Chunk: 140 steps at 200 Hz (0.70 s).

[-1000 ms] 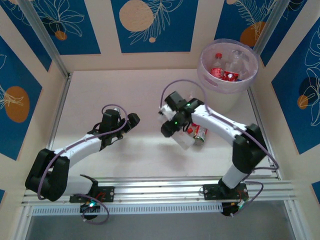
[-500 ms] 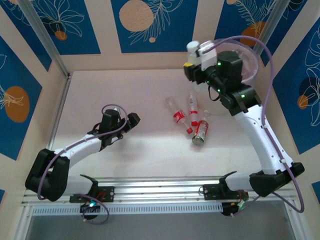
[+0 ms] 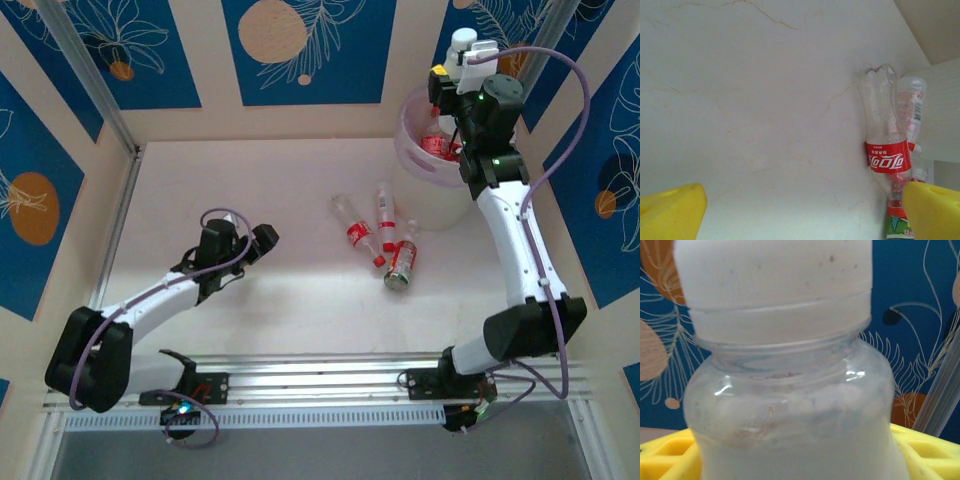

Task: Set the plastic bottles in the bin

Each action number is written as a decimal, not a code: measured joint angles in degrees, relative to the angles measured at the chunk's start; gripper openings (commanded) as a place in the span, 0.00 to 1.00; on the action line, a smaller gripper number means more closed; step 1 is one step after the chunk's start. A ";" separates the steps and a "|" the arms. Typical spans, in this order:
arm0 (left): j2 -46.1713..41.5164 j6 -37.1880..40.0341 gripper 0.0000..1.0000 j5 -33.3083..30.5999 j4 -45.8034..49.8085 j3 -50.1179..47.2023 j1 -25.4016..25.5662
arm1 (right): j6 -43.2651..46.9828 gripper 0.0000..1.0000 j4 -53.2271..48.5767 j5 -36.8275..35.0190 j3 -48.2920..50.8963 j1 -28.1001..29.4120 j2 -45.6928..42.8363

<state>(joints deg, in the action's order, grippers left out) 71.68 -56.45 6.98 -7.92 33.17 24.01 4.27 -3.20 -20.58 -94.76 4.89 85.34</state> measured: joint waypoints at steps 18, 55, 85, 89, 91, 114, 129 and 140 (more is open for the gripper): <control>-0.72 0.00 1.00 -0.02 0.09 -0.22 0.00 | -2.40 0.68 -0.24 1.01 0.00 -2.32 2.29; -0.98 0.02 1.00 -0.02 0.61 -0.26 0.00 | -7.76 0.68 -2.38 3.78 0.07 -6.62 5.92; -1.36 0.04 1.00 -0.04 1.73 -0.26 0.00 | -10.69 0.68 -3.50 6.12 1.22 -7.72 8.02; -1.40 0.02 1.00 -0.04 1.75 -0.26 0.00 | -11.08 0.68 -3.69 6.54 1.53 -7.76 8.26; -1.42 0.04 1.00 -0.04 1.79 -0.26 0.00 | -11.21 0.68 -3.72 6.62 1.62 -7.76 8.28; -1.44 0.02 1.00 -0.04 1.86 -0.26 0.00 | -13.22 0.68 -4.11 8.57 3.32 -7.72 8.70; -1.44 0.02 1.00 -0.04 1.86 -0.24 0.00 | -14.49 0.68 -4.04 9.33 4.26 -7.69 8.70; -1.44 0.02 1.00 -0.02 1.97 -0.24 0.00 | -15.21 0.68 -3.76 9.75 5.18 -7.69 8.70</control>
<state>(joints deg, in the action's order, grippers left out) 70.24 -56.42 6.96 -5.96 32.93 24.01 -10.94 -6.96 -10.83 -89.58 -2.81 94.04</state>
